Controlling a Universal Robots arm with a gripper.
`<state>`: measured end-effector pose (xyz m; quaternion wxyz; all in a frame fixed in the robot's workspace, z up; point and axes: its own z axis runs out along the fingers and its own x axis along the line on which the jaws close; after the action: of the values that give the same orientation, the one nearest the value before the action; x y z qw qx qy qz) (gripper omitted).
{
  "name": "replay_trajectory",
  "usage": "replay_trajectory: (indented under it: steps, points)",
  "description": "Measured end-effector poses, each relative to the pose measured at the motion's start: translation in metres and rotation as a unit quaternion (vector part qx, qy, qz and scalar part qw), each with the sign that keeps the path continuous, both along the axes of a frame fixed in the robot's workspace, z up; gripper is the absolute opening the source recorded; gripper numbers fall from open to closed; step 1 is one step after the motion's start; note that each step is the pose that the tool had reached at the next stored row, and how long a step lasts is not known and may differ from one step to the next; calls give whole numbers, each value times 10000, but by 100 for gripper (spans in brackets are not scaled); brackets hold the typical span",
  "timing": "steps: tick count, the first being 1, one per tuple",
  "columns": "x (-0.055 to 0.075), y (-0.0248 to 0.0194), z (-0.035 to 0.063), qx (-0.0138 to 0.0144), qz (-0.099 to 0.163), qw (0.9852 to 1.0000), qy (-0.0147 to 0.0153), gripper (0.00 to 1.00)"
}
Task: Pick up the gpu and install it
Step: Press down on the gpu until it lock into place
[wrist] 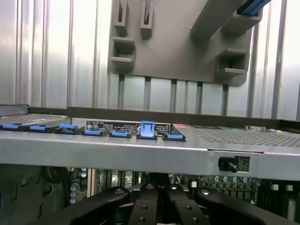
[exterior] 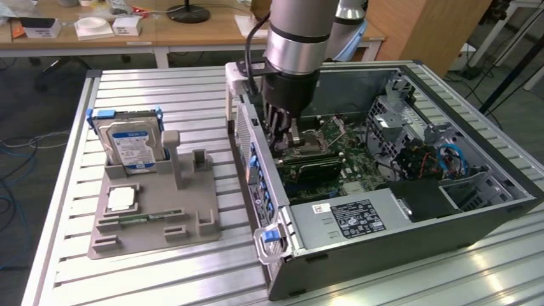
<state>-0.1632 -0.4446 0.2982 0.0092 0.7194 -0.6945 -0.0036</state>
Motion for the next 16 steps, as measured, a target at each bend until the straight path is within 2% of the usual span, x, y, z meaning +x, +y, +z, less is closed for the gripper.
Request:
replay_trajectory:
  steps: [2,9,16]
  points:
    - [2,3,14,-1,-1,10000,10,11]
    - [2,34,17,17,-22,10000,10,11]
    - [-10,45,21,19,-27,10000,10,11]
